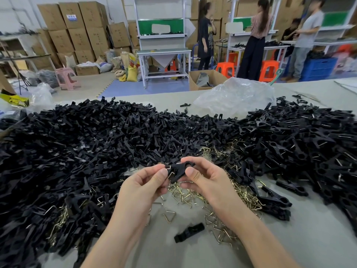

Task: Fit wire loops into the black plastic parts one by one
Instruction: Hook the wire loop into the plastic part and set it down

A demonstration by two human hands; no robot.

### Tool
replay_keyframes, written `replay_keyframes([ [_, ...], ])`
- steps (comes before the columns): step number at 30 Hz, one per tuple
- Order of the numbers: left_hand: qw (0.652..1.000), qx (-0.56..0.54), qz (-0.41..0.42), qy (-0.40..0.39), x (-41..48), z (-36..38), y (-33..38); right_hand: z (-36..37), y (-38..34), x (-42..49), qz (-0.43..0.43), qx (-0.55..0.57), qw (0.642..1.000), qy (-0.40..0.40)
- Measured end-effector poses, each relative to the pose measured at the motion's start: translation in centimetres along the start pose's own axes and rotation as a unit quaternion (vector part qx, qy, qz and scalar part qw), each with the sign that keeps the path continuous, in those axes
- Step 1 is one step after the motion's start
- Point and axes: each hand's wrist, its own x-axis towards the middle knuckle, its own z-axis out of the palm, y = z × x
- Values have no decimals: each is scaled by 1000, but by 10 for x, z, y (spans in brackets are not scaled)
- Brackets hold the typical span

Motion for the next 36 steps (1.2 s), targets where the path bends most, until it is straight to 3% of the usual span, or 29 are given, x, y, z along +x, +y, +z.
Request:
replay_keyframes([
  [14,1000,15,-12,-19,0,2,-5,-1,1,0,-5,-29,999,-13],
  [27,986,-114,-20,-118,-17,24,-5,2,1,-3,2,-41,996,-80],
  [36,979,-26,-10,-200,-22,23,-8,4,4,-10,-1,-100,984,-150],
])
